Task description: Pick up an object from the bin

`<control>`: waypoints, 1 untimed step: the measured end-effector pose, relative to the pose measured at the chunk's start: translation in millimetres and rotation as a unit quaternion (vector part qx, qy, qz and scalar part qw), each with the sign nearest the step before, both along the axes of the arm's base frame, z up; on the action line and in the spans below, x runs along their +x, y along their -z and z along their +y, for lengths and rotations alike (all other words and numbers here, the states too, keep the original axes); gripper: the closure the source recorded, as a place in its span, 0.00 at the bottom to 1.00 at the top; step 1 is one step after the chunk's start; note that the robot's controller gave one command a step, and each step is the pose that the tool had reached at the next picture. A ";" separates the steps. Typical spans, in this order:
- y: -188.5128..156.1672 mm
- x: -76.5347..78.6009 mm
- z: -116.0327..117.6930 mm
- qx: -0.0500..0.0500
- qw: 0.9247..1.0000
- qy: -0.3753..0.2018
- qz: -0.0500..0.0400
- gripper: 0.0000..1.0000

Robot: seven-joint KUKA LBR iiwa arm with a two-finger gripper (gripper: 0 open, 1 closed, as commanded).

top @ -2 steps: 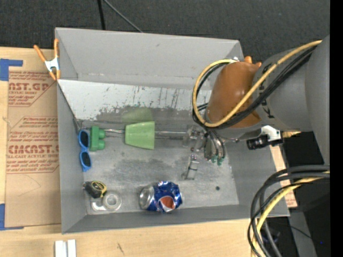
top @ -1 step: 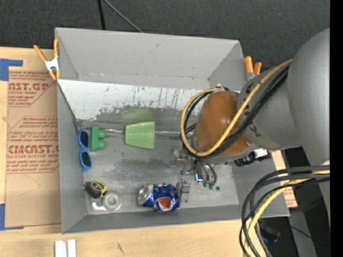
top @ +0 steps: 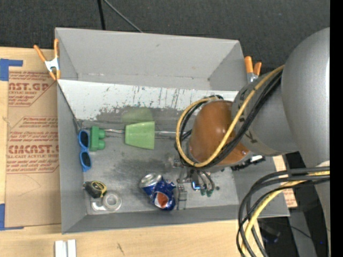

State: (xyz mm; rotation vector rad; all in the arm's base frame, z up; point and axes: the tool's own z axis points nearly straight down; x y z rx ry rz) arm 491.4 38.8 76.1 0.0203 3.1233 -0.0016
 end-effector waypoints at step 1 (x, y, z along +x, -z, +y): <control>-4.0 0.3 1.5 0.001 1.000 -0.001 0.003 1.00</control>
Offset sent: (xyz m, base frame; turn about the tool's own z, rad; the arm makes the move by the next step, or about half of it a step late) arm 0.0000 0.0000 0.0000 0.0000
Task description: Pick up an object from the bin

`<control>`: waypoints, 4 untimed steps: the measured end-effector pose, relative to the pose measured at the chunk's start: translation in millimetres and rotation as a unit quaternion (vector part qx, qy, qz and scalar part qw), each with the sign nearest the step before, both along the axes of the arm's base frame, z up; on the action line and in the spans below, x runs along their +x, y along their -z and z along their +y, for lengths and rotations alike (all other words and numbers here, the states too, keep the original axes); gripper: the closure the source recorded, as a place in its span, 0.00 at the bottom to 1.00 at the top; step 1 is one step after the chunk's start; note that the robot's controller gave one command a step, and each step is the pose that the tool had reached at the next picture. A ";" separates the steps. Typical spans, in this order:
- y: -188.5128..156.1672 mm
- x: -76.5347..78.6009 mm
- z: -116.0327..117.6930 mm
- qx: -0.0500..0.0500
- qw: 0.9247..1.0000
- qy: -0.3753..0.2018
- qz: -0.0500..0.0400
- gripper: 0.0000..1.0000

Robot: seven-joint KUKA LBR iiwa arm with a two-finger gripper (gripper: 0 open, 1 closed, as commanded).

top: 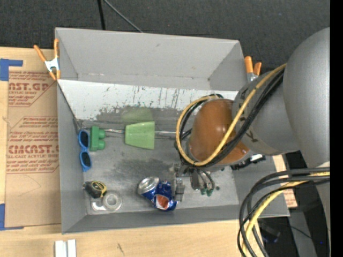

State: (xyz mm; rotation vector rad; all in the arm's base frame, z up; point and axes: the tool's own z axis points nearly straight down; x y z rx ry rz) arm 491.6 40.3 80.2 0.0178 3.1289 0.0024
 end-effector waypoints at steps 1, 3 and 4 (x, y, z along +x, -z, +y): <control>0.0 0.0 0.0 0.000 1.000 0.000 0.000 1.00; -52.9 -10.1 -41.0 -0.002 0.996 -0.091 0.004 0.00; 14.0 39.9 -77.7 -0.002 0.997 -0.082 0.006 0.00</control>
Offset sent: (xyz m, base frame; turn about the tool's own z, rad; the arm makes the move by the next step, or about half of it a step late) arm 0.0000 0.0000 0.0000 0.0000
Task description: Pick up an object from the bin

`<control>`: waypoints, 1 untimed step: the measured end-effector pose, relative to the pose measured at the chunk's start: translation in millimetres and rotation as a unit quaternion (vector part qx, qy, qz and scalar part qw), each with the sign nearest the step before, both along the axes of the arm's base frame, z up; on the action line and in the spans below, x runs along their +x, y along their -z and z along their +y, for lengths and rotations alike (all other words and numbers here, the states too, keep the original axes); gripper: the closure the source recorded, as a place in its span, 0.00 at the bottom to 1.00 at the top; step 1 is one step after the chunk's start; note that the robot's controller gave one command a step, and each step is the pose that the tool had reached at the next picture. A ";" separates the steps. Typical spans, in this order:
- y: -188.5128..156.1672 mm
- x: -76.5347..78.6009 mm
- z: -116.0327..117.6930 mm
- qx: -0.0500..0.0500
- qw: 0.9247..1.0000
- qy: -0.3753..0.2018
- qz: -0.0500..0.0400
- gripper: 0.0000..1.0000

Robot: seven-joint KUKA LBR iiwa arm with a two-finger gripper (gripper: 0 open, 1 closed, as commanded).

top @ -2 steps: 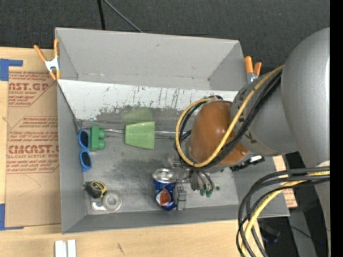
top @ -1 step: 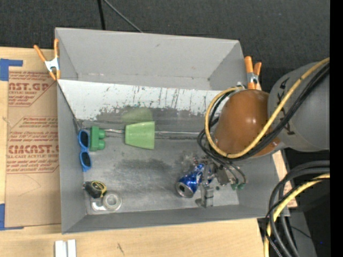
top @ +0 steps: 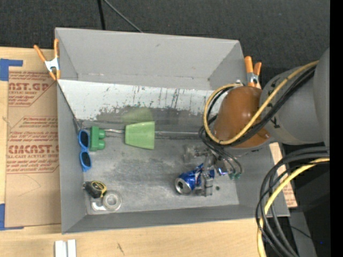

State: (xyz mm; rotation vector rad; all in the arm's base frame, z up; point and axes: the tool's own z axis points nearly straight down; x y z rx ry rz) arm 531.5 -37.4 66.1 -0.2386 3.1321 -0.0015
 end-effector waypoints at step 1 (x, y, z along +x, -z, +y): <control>-4.1 0.1 2.1 0.001 1.000 -0.001 -0.002 1.00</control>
Offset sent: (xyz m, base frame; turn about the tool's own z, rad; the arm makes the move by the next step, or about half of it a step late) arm 0.0000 0.0000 0.0000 0.0000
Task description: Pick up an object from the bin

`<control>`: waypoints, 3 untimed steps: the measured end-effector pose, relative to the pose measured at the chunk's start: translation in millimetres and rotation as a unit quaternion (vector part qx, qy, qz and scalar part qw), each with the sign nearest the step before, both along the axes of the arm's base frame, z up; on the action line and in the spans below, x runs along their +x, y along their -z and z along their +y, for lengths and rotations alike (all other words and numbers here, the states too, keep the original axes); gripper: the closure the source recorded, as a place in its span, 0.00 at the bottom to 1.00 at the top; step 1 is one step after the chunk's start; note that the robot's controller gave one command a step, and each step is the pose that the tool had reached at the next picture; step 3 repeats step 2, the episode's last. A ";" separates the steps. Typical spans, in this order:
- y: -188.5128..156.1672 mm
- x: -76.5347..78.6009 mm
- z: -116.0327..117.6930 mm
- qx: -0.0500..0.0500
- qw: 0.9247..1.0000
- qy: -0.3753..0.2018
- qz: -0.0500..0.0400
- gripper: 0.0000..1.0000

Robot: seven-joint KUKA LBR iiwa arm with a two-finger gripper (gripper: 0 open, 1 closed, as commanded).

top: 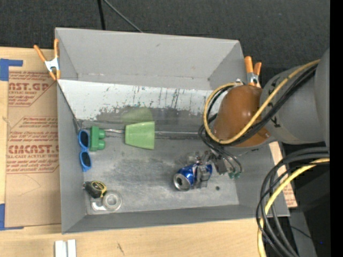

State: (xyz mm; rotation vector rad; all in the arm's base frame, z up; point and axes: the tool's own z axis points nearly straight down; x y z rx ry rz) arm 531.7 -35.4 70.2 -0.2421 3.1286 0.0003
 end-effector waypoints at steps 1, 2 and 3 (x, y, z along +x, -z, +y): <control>-3.8 -26.7 20.4 -0.001 0.806 -0.592 -0.002 1.00; -209.8 8.3 29.4 -0.003 0.805 -0.593 -0.004 1.00; -209.8 8.3 29.4 -0.003 0.805 -0.593 -0.004 1.00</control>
Offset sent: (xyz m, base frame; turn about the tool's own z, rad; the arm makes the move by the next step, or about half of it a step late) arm -0.0278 0.0182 0.0038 -1.2656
